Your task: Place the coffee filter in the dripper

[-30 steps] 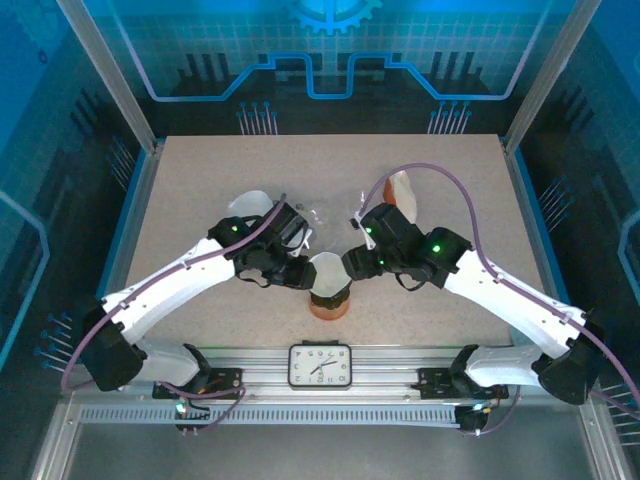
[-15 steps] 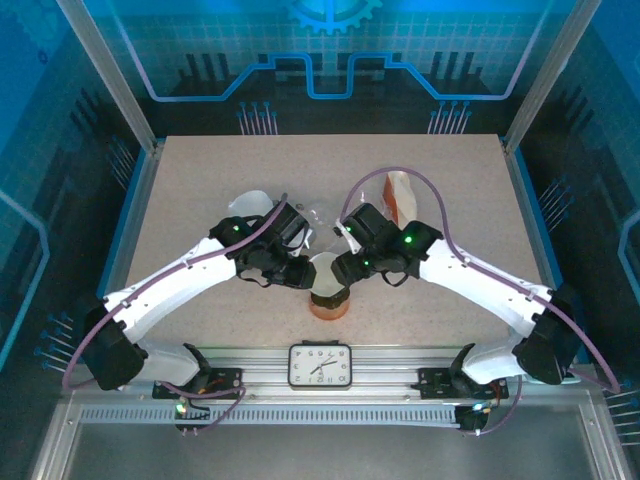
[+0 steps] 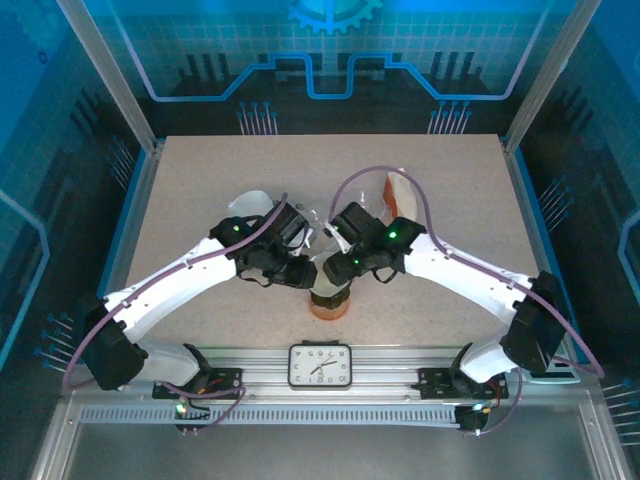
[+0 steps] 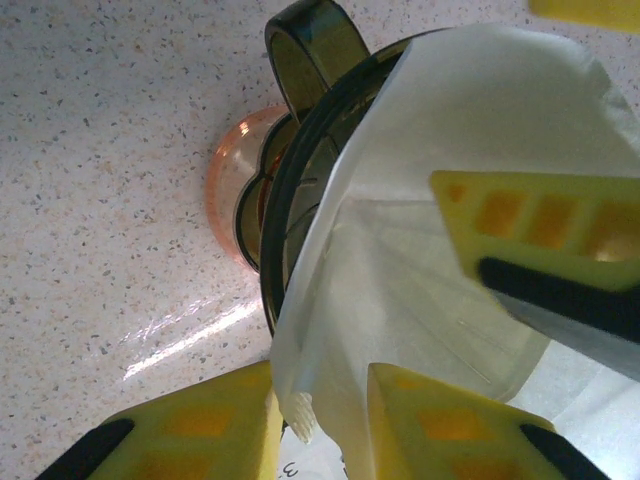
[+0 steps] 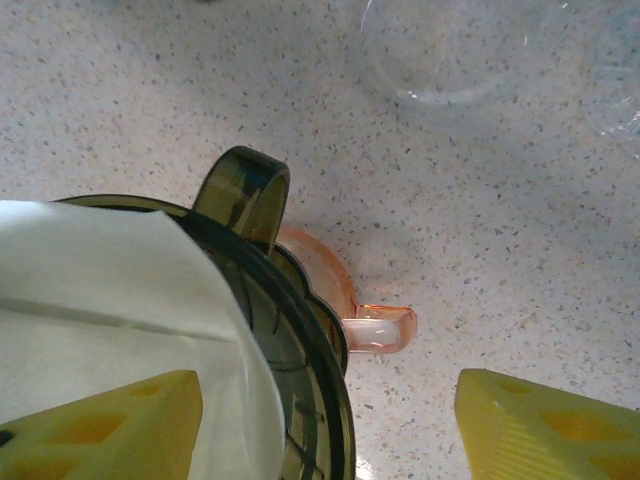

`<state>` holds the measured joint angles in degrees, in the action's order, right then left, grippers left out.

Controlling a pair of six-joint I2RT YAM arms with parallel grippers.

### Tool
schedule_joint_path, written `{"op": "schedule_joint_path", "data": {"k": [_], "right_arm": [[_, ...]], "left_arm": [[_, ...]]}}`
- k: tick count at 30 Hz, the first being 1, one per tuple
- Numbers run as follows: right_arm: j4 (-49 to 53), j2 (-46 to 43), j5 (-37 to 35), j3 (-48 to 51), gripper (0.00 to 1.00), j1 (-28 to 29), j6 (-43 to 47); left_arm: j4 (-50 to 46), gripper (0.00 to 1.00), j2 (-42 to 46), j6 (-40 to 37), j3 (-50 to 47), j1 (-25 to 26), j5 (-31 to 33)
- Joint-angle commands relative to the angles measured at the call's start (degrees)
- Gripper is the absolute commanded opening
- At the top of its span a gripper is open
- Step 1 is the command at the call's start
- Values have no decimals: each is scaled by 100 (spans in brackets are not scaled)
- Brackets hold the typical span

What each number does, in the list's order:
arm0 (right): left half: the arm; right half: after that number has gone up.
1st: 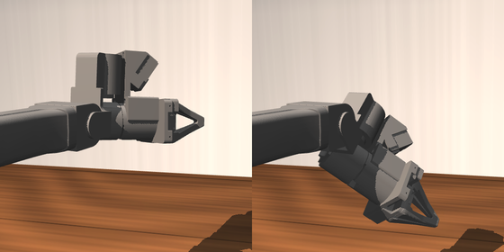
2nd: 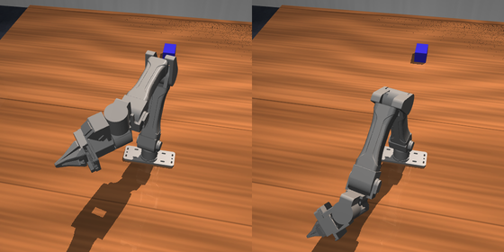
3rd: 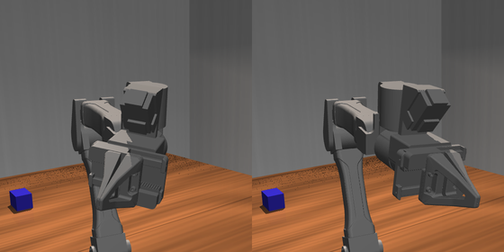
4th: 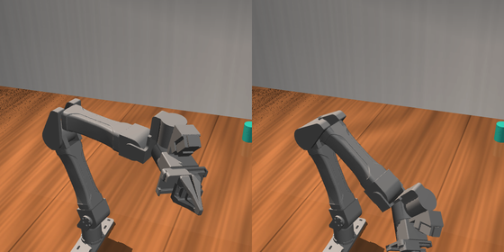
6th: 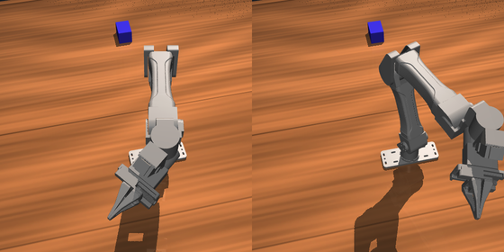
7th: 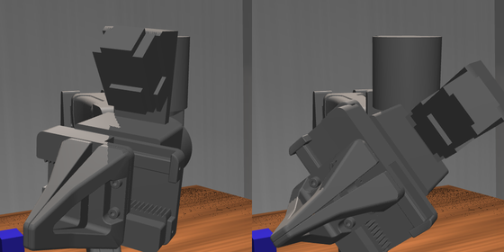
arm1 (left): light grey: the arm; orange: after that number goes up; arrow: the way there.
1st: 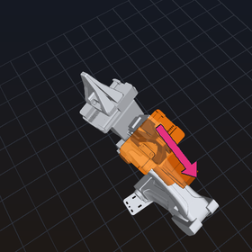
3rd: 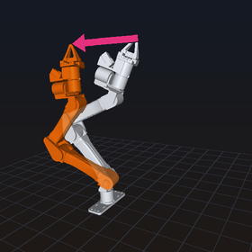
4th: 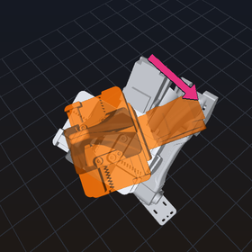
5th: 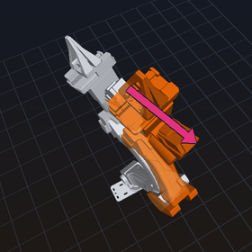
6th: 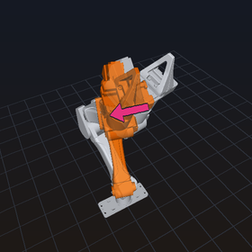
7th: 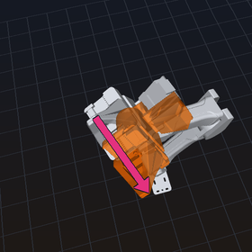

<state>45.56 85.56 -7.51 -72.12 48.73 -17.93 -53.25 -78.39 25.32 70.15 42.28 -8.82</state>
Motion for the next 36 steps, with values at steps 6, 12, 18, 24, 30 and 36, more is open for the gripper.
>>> {"op": "schedule_joint_path", "data": {"k": [6,12,18,24,30,36], "right_arm": [[143,463,-302,-271,69,216,159],[134,581,-423,-227,69,251,176],[35,716,-427,-136,69,269,109],[-12,782,-453,-83,69,269,45],[23,810,-474,-70,69,270,-4],[67,804,-497,-48,69,277,-46]], "left_arm": [[96,29,52,-44,-98,26,-23],[113,29,46,-36,-112,29,-32],[181,33,102,33,-168,26,-39],[482,46,463,120,-448,20,-42],[1006,54,1142,246,-903,-86,29],[1642,65,1567,390,-1297,-249,-196]]}}
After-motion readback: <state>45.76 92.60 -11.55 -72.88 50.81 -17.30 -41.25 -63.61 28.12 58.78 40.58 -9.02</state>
